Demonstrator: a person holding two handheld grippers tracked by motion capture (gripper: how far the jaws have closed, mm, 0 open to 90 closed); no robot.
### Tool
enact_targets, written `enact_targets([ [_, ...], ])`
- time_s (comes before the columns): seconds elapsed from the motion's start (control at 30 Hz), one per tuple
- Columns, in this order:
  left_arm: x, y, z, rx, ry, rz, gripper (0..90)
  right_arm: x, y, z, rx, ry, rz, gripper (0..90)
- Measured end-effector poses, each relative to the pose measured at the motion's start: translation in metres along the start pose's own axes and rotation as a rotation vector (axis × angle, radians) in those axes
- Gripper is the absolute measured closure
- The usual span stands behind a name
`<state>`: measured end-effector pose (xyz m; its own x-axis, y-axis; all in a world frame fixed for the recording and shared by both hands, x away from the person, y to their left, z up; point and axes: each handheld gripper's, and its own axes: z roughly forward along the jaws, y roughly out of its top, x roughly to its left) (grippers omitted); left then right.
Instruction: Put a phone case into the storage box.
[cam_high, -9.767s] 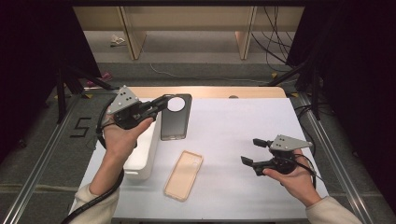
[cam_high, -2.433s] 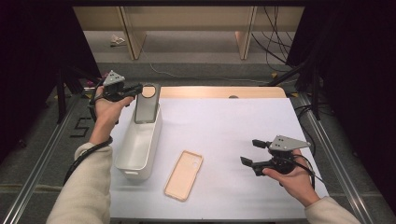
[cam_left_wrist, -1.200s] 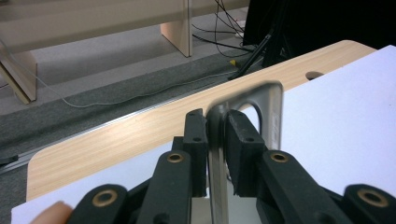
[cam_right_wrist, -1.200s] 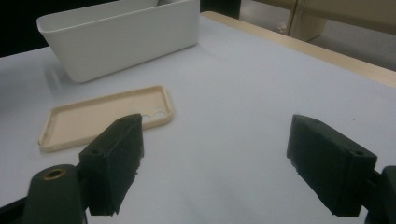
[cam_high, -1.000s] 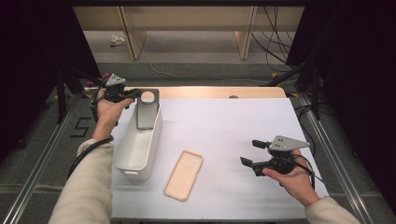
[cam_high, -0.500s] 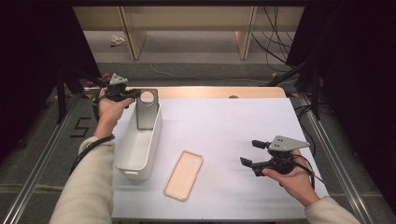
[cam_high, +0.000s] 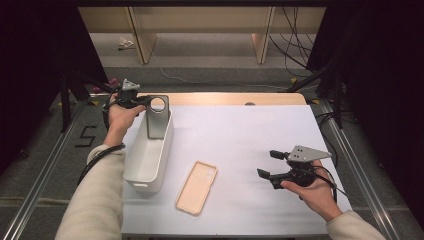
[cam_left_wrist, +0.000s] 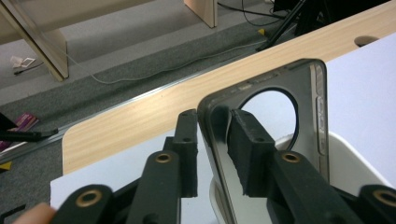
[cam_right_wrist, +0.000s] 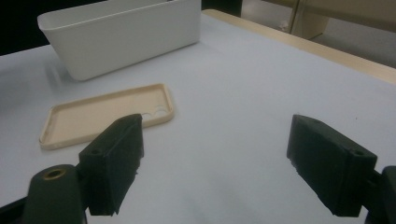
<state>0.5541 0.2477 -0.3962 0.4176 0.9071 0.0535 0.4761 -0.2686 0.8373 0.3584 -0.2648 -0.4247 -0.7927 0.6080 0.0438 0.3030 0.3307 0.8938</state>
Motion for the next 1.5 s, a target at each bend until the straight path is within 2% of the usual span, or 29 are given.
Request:
enact_targets([
  [0.13,0.0,-0.002,0.0,0.01,0.002,-0.006,67.8,0.0,0.0,0.0,0.001,0.001,0.001,19.5],
  [0.3,-0.001,-0.002,-0.002,0.029,0.004,0.006,57.6,0.0,0.0,0.001,0.004,0.002,0.002,19.4],
  [0.37,-0.001,-0.002,-0.005,0.026,0.014,-0.01,53.9,0.001,0.0,0.001,0.006,0.003,0.001,19.4],
  [0.53,-0.003,0.0,-0.013,0.032,0.019,-0.035,36.8,0.001,0.0,0.002,0.006,0.005,0.001,19.2],
  [0.67,-0.005,0.002,-0.026,0.025,0.028,-0.079,16.0,0.002,0.0,0.002,0.012,0.004,-0.001,19.1],
  [0.73,-0.007,0.001,-0.034,0.032,0.021,-0.058,12.2,0.002,0.0,0.002,0.014,0.004,-0.002,19.1],
  [0.8,-0.012,-0.001,-0.043,0.042,-0.006,-0.034,0.0,0.002,0.0,0.002,0.017,0.003,-0.006,18.8],
  [0.9,-0.019,-0.004,-0.056,0.031,-0.007,-0.016,0.0,0.002,0.0,0.003,0.019,0.002,-0.008,18.7],
  [1.07,-0.033,-0.015,-0.081,-0.019,-0.019,-0.017,0.0,0.003,0.001,0.003,0.024,-0.001,-0.011,18.6],
  [1.17,-0.04,-0.022,-0.089,-0.031,-0.028,-0.026,0.0,0.003,0.001,0.003,0.025,0.0,-0.015,18.5],
  [1.27,-0.049,-0.032,-0.097,-0.044,-0.06,-0.043,0.0,0.003,0.001,0.002,0.024,0.0,-0.016,18.5],
  [1.37,-0.058,-0.038,-0.103,-0.055,-0.073,-0.037,0.0,0.003,0.001,0.002,0.022,-0.004,-0.009,18.5],
  [1.5,-0.076,-0.047,-0.112,-0.082,-0.117,-0.055,0.0,0.002,0.001,0.002,0.027,-0.004,-0.011,18.4],
])
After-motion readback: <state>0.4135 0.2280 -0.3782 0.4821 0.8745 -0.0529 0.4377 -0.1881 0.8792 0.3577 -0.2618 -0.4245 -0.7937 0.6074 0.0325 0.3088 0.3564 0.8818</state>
